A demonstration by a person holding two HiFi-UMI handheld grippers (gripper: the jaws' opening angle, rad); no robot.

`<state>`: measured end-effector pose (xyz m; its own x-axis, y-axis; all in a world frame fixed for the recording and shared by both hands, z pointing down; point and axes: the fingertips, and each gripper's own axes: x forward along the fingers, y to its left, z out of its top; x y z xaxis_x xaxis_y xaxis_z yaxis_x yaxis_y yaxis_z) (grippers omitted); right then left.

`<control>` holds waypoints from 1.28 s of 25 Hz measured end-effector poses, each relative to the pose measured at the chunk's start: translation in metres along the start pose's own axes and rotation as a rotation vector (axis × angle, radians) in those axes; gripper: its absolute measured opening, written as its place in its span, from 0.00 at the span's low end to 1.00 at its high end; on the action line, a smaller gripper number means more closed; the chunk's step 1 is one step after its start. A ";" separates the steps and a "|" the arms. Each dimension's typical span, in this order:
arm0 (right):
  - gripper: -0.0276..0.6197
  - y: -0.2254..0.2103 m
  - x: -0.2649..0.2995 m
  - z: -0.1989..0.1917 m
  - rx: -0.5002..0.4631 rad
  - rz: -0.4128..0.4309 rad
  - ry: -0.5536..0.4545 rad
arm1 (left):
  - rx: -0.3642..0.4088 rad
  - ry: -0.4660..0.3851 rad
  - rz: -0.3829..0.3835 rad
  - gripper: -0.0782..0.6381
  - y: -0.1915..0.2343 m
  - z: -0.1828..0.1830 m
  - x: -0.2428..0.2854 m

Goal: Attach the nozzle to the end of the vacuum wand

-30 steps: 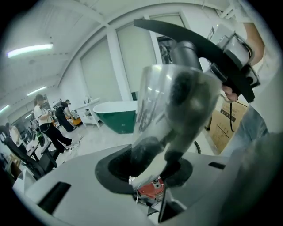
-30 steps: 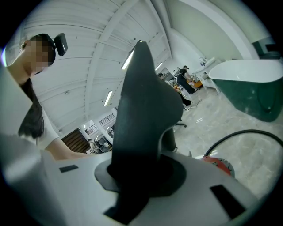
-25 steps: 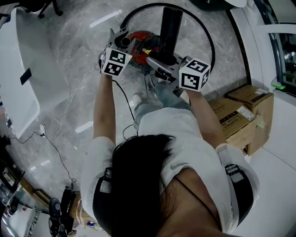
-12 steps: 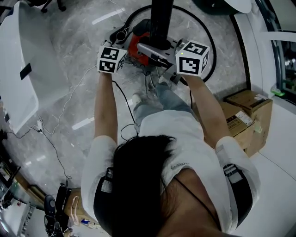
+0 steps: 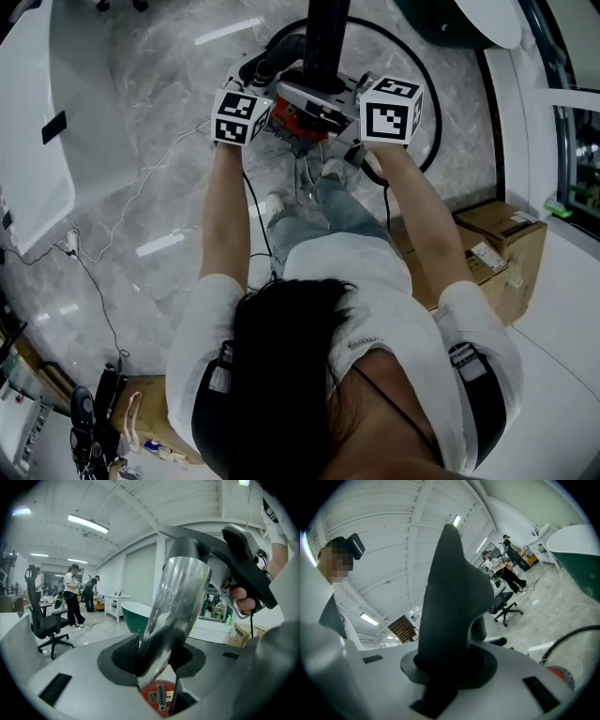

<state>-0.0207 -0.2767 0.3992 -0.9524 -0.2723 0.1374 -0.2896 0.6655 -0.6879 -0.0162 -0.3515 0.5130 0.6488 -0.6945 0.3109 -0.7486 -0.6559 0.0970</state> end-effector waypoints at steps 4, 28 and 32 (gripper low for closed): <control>0.18 -0.001 0.003 0.001 0.008 0.003 0.011 | 0.011 0.004 -0.016 0.33 -0.002 -0.001 0.002; 0.18 0.005 0.004 -0.013 -0.013 0.026 0.171 | -0.031 -0.003 -0.043 0.35 -0.010 -0.002 0.003; 0.18 0.006 0.005 -0.018 -0.057 0.010 0.213 | -0.039 0.000 -0.045 0.35 -0.010 -0.003 0.004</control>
<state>-0.0293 -0.2618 0.4090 -0.9520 -0.1166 0.2829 -0.2795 0.7072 -0.6494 -0.0065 -0.3462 0.5162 0.6822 -0.6645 0.3050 -0.7232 -0.6747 0.1476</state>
